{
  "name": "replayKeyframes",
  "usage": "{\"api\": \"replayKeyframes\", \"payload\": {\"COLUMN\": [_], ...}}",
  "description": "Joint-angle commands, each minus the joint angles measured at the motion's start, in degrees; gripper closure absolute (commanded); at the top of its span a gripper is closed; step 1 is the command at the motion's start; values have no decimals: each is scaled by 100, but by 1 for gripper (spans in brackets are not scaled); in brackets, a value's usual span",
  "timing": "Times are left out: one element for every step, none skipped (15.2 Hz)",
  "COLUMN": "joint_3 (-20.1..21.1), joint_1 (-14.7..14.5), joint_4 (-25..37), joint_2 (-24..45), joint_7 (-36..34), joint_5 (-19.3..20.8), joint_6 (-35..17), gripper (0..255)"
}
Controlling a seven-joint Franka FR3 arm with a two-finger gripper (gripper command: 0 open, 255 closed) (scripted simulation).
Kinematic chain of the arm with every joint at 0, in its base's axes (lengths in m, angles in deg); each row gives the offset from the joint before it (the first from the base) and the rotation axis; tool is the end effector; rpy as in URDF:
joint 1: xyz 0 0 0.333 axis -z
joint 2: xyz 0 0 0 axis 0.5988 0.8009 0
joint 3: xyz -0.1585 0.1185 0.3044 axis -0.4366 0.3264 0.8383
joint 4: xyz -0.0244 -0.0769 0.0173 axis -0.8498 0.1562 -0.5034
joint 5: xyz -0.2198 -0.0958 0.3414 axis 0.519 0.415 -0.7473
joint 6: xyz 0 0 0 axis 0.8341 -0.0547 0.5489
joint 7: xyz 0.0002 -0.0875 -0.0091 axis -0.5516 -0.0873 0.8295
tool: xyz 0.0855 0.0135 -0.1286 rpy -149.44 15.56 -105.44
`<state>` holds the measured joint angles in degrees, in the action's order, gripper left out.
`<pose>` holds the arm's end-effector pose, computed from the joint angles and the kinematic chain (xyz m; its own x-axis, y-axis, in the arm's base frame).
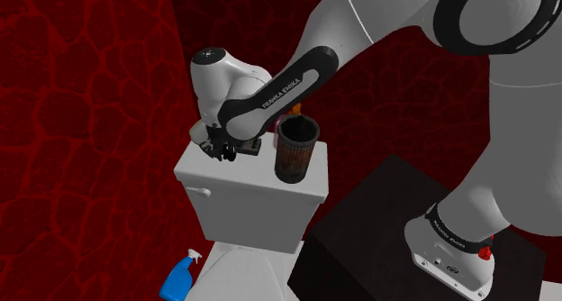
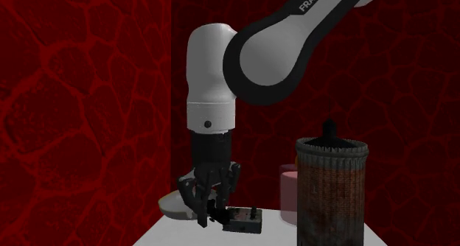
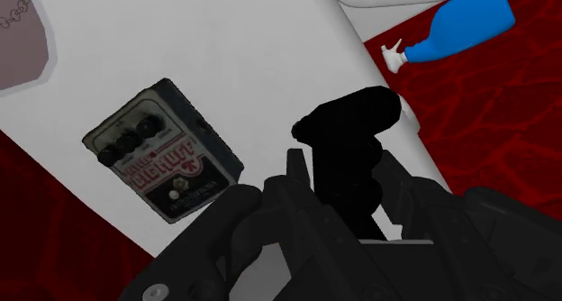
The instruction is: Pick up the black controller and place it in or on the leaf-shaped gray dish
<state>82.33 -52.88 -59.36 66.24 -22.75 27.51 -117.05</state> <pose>0.6134 0.3377 0.2072 0.9946 0.0541 0.0889 0.0472 -0.9959 0.0774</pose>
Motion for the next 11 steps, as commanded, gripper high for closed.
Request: {"api": "replayKeyframes", "payload": {"joint_3": [34,50,66,81,96,111,125,139,153,166,178], "joint_1": [24,35,45,55,64,74,83,92,100,108,116], "joint_4": [2,5,8,13,20,27,36,46,58,71,85], "joint_2": [-105,-156,-206,-256,-305,-353,-401,-448,-494,-539,-583], "joint_7": [43,63,83,103,123,142,162,182,201,221,240], "joint_5": [-49,-72,-96,-120,-143,-167,-190,-214,-237,-260,-283], "joint_6": [105,157,209,262,315,368,422,477,532,588,643], "gripper": [255,255,255,255,255,255,255,255,255,255,255]}}
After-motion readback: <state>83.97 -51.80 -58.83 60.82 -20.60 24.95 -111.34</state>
